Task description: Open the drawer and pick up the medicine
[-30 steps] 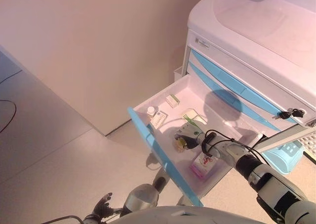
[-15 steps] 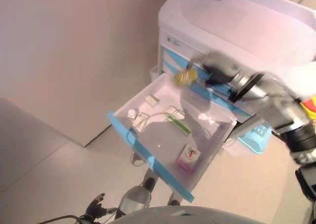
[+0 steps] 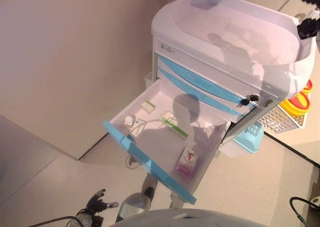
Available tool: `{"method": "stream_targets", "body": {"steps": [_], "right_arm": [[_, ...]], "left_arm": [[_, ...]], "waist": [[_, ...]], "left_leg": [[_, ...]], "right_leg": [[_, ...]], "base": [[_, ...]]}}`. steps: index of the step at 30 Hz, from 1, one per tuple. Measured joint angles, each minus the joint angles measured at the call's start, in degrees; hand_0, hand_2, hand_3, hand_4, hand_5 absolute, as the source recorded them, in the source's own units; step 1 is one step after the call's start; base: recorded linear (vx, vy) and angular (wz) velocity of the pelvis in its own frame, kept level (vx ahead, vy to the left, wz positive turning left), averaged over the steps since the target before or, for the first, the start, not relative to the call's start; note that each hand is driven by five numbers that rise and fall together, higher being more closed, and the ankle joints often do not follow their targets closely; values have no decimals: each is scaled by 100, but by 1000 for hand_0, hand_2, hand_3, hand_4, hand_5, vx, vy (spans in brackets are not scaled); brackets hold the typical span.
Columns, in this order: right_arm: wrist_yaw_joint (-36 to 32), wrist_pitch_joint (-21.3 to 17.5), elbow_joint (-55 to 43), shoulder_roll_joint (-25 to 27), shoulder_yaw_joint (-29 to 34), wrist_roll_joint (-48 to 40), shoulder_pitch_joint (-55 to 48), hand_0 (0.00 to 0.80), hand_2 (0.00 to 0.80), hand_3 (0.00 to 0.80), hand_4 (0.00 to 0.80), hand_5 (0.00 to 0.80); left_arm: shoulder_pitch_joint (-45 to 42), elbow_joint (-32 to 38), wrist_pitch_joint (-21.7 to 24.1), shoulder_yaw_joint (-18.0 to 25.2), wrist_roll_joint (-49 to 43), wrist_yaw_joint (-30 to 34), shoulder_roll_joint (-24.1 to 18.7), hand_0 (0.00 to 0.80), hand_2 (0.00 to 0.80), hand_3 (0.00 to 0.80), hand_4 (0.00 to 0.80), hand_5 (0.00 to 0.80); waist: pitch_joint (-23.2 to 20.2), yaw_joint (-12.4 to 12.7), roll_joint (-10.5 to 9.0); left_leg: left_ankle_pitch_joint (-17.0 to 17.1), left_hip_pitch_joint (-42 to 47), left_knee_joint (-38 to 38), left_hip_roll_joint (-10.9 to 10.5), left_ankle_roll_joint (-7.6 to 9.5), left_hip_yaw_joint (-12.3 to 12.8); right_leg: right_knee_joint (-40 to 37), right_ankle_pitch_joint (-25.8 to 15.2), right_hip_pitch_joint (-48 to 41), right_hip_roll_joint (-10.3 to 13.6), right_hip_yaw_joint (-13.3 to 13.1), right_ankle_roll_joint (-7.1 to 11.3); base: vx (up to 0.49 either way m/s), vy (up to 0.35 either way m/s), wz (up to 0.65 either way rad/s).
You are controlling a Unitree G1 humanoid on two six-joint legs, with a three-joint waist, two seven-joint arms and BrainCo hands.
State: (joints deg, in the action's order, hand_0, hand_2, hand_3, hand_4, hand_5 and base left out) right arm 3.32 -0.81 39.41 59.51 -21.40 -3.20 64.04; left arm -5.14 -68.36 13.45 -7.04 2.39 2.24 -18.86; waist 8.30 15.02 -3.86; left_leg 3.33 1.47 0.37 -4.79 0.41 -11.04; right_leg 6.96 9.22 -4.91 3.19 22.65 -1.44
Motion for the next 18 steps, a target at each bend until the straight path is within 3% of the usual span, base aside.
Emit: {"method": "stream_targets", "body": {"steps": [3,9,18], "right_arm": [[-285,102,715,22,-729,141,271,800,800,800,800,800],[-697,192,1887,20,-1520,777,1154,800,800,800,800,800],[-1371,-86,2306,40,-2358,1578,1975,800,800,800,800,800]], "left_arm": [[-9,-17,-113,-1,0,0,-3,0,0,0,0,0],[-55,-46,-205,-10,-1,6,-35,0,0,0,0,0],[-54,-33,-82,-126,-1,60,-248,0,0,0,0,0]], "waist": [[-2,55,6],[2,265,16],[103,413,-63]], "left_leg": [[0,-1,8,-10,0,-44],[2,-102,14,-32,0,-174],[3,-184,16,-39,-2,-304]], "right_leg": [[-19,0,-39,-2,73,-1],[-115,1,-43,-15,196,-1],[-204,1,-41,-51,303,-1]], "base": [[48,-7,12],[39,-2,13],[9,-11,9]]}}
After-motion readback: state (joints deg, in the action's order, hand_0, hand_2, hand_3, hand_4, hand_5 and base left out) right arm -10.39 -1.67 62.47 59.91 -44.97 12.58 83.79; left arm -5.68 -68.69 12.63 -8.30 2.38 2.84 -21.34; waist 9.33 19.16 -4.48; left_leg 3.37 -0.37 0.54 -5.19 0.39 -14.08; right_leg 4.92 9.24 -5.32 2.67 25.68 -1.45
